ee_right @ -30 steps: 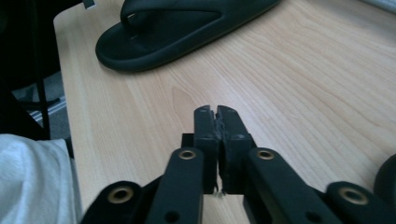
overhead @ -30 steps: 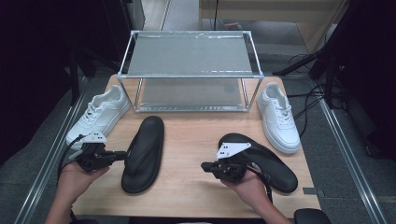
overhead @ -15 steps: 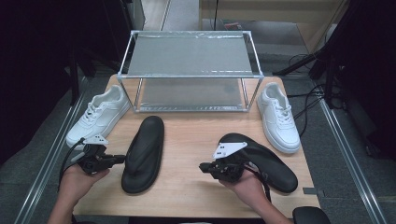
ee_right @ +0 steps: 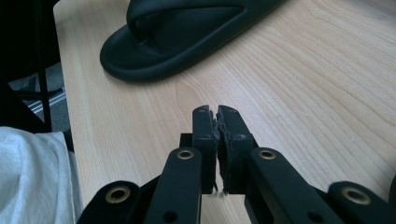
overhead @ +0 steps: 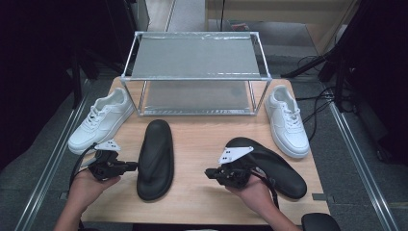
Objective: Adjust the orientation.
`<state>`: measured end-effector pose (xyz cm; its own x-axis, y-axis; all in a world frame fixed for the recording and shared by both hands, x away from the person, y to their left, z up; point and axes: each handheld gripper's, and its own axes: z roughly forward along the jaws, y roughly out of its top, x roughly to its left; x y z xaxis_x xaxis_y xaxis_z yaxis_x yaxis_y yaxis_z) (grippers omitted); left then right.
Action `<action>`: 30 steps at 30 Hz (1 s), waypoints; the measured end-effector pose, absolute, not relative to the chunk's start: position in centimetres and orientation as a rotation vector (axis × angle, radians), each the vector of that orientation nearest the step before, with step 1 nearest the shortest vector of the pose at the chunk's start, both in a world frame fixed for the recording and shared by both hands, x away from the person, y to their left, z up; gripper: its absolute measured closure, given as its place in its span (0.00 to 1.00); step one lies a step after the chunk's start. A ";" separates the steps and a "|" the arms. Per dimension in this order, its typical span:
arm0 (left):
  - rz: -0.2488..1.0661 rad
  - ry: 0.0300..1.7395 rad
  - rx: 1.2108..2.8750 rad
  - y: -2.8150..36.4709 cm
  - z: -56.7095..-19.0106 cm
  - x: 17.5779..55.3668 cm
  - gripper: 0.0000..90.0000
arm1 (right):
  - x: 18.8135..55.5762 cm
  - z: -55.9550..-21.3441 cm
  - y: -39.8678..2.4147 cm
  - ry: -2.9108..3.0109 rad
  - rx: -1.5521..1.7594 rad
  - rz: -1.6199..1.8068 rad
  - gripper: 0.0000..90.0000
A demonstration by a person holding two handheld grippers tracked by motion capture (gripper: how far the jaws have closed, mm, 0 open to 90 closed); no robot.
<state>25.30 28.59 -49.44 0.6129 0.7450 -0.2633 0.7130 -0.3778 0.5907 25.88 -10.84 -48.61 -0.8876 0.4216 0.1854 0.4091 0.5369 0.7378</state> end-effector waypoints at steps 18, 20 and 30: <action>-0.013 0.971 2.204 22.1 -49.6 25.7 0.98 | 25.8 -49.0 -10.5 2.750 0.775 1.331 0.97; -0.014 0.969 2.201 21.5 -49.6 25.8 0.98 | 25.8 -49.1 -10.4 2.752 0.777 1.330 0.97; -0.064 0.906 2.198 18.0 -49.9 26.7 1.00 | 25.6 -49.7 -9.8 2.755 0.781 1.325 0.97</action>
<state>26.74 18.00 -49.85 0.7489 0.5879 -0.3058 0.6249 -0.4729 0.6212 25.56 -9.76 -49.68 -0.8773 0.4265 0.2201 0.4383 0.5250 0.7296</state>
